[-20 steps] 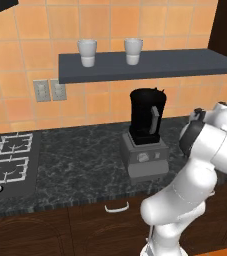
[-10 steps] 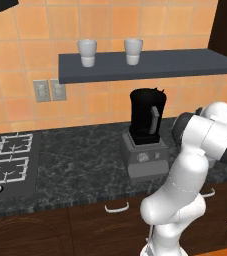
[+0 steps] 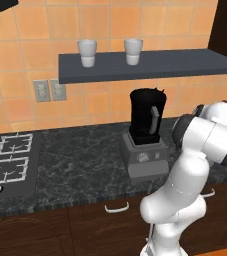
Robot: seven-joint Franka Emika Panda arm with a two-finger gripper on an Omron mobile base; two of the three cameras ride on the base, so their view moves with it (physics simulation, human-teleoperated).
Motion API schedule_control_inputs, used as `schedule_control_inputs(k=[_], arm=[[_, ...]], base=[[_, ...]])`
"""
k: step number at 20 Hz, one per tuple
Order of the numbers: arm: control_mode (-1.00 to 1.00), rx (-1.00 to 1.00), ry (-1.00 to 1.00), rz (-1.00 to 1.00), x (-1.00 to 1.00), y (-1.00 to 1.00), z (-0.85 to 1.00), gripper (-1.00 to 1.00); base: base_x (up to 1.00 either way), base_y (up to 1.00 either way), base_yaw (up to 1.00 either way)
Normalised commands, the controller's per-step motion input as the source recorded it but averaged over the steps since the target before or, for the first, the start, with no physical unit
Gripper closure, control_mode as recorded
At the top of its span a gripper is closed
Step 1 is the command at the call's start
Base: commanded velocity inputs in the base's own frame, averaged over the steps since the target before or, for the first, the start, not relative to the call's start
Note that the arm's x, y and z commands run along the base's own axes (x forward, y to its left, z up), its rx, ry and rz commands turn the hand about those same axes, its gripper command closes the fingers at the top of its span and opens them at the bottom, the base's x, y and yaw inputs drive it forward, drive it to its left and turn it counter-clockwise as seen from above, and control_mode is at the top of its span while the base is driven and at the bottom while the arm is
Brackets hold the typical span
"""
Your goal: Close the lid blender by securely placing the lid on top.
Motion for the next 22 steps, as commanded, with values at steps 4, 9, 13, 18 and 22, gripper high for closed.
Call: schedule_control_inputs(k=[4,9,13,18,22], arm=[[-1.00,0.00,-0.09,0.00,-0.31,0.43,0.94,1.00],[-1.00,-0.02,-0.12,0.00,-0.65,0.50,1.00,1.00],[-1.00,-0.08,-0.18,0.00,-0.57,0.58,1.00,1.00],[-1.00,-0.09,-0.15,0.00,-0.31,0.67,1.00,1.00],[-1.00,-0.10,-0.15,0.00,-0.23,0.60,1.00,1.00]], base=[[0.00,0.00,0.00],[0.00,0.00,0.00],[0.00,0.00,0.00],[0.00,0.00,0.00],[0.00,0.00,0.00]])
